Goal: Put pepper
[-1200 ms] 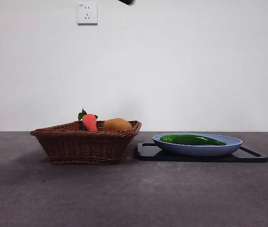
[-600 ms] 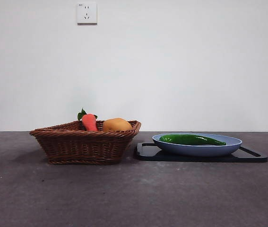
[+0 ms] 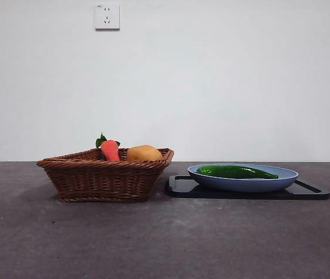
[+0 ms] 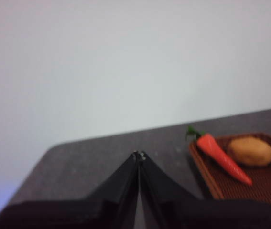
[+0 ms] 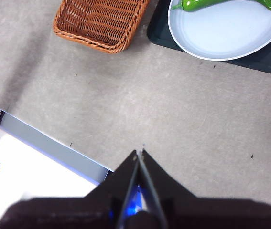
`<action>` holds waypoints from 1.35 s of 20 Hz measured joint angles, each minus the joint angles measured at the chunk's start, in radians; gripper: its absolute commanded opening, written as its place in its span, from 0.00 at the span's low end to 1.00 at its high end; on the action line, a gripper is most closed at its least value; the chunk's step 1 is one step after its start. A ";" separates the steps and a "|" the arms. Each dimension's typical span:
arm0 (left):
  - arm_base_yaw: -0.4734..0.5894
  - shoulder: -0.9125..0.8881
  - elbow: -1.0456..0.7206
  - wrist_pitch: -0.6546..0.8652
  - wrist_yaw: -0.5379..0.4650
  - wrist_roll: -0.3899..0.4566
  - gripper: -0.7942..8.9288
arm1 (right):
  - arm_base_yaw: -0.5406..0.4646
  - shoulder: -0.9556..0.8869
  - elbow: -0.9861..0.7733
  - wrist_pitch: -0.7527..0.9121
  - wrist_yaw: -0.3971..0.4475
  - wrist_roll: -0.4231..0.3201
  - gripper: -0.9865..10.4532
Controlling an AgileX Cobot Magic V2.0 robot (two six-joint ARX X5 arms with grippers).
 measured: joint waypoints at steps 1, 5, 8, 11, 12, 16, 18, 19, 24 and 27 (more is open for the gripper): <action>0.003 -0.025 -0.036 0.000 0.000 -0.011 0.09 | 0.000 0.000 0.000 0.000 0.000 0.000 0.10; 0.008 -0.113 -0.158 0.000 0.000 -0.061 0.09 | 0.000 0.000 0.000 0.000 0.000 0.000 0.10; 0.008 -0.162 -0.221 0.000 0.000 -0.079 0.09 | 0.000 0.000 0.000 0.000 0.000 0.000 0.10; 0.008 -0.210 -0.244 -0.028 0.000 -0.086 0.09 | 0.000 0.000 0.000 0.000 0.000 0.000 0.10; 0.008 -0.228 -0.244 -0.059 0.000 -0.086 0.09 | 0.000 0.000 0.000 0.000 0.000 0.000 0.10; 0.008 -0.243 -0.244 -0.168 0.000 -0.086 0.09 | 0.000 0.000 0.000 0.000 0.000 0.000 0.10; 0.008 -0.243 -0.244 -0.232 0.001 -0.086 0.09 | 0.000 0.000 0.000 0.000 0.000 0.000 0.10; 0.008 -0.243 -0.244 -0.248 0.001 -0.087 0.09 | 0.000 0.000 0.000 0.000 0.000 0.000 0.10; 0.008 -0.243 -0.244 -0.248 0.003 -0.098 0.09 | 0.000 0.000 0.000 0.000 0.000 0.000 0.10; 0.008 -0.243 -0.244 -0.230 0.003 -0.101 0.09 | 0.000 0.000 0.000 0.000 0.000 0.000 0.10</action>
